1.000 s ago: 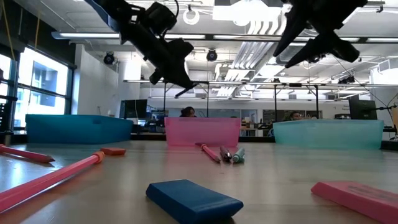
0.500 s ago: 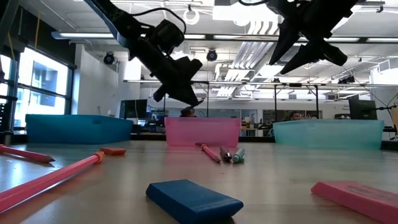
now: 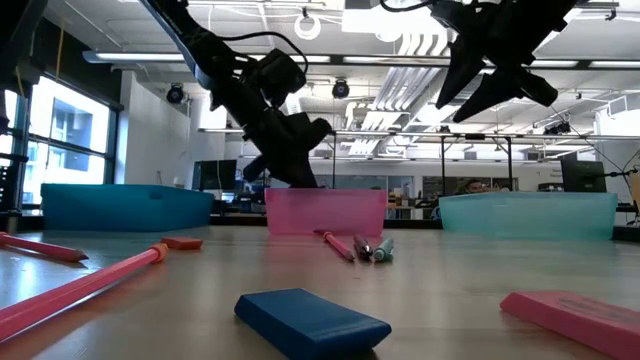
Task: Sort crayons/erasers/pens/pencils in bins
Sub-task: Put the blue crayon into the red bin, then put the light blue pen into the orange bin
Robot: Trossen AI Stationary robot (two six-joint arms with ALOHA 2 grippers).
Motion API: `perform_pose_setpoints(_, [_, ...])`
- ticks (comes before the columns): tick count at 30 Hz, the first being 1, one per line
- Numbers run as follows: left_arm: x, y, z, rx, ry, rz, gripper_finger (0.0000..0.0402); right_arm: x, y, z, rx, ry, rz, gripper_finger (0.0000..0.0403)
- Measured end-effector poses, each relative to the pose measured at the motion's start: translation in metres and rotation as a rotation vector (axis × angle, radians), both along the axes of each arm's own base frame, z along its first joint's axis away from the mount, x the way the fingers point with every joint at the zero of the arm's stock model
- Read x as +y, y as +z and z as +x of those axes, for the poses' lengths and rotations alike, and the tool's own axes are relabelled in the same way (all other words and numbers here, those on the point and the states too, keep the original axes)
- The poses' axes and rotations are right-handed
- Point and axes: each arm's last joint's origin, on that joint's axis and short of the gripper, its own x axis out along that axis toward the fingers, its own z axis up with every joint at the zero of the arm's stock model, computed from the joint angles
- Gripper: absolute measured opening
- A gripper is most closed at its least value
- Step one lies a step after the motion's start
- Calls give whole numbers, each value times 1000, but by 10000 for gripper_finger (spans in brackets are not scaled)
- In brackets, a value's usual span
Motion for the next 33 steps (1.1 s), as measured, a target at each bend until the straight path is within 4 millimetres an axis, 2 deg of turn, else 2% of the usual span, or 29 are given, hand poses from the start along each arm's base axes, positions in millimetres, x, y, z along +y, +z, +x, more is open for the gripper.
perform_pose_setpoints(6, [-4,-4,-3,62,19,-7,10,0,0,-1,20,17,-16,144])
perform_pose_setpoints(23, [-6,-4,-4,83,34,-21,83,1,-1,-1,88,126,-70,144])
perform_pose_setpoints(28, [-5,11,-10,39,11,-44,87,1,-1,0,114,201,-109,144])
perform_pose_setpoints(33, [-7,38,-25,27,20,-32,87,3,2,5,123,323,-174,144])
